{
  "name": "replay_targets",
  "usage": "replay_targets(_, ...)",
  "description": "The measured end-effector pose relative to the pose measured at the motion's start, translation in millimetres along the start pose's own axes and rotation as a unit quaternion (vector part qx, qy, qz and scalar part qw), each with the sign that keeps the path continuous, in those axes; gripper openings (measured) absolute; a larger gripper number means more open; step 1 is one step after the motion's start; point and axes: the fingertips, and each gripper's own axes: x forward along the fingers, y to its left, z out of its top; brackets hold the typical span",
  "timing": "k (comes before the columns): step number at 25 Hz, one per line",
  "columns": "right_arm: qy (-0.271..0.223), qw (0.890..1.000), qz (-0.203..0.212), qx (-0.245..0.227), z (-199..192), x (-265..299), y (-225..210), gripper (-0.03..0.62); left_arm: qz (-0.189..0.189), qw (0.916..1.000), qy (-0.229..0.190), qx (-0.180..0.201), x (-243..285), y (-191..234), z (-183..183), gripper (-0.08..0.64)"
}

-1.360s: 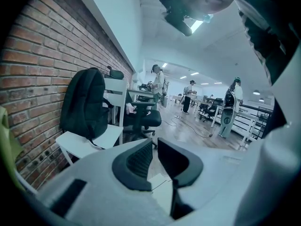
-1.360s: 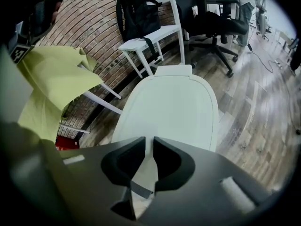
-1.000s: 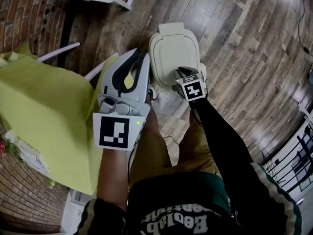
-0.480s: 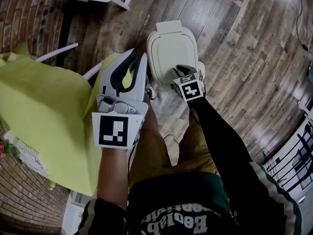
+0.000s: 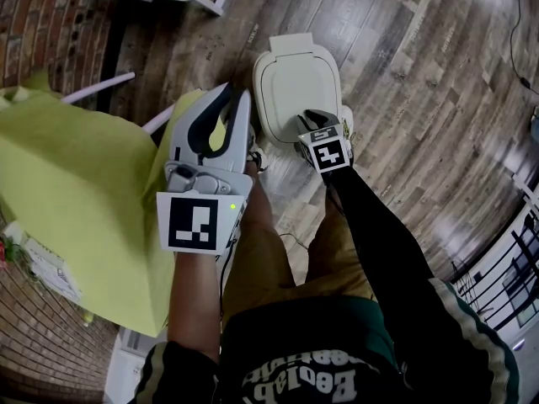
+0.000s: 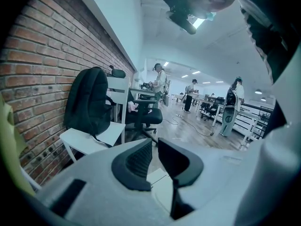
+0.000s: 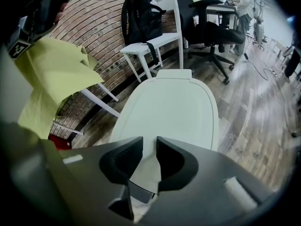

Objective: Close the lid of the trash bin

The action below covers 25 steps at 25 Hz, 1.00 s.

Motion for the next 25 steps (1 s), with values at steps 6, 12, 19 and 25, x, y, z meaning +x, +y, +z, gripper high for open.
replay_targets(6,0.000,1.000,0.000,-0.001,0,0,-1,0.101,-0.002,1.0000,0.000,0.000,-1,-1,0,0.049)
replay_targets(12,-0.008,1.000,-0.002,-0.003,1,-2,0,0.103,0.001,1.0000,0.002,0.001,-3,0,-3,0.049)
replay_targets(19,-0.055,0.998,-0.005,-0.024,13,-35,-5,0.118,0.006,1.0000,-0.003,-0.004,-6,-4,7,0.049)
replay_targets(25,-0.122,0.992,-0.005,-0.033,54,-73,-7,0.087,0.012,0.9998,-0.018,-0.004,-6,-11,31,0.049)
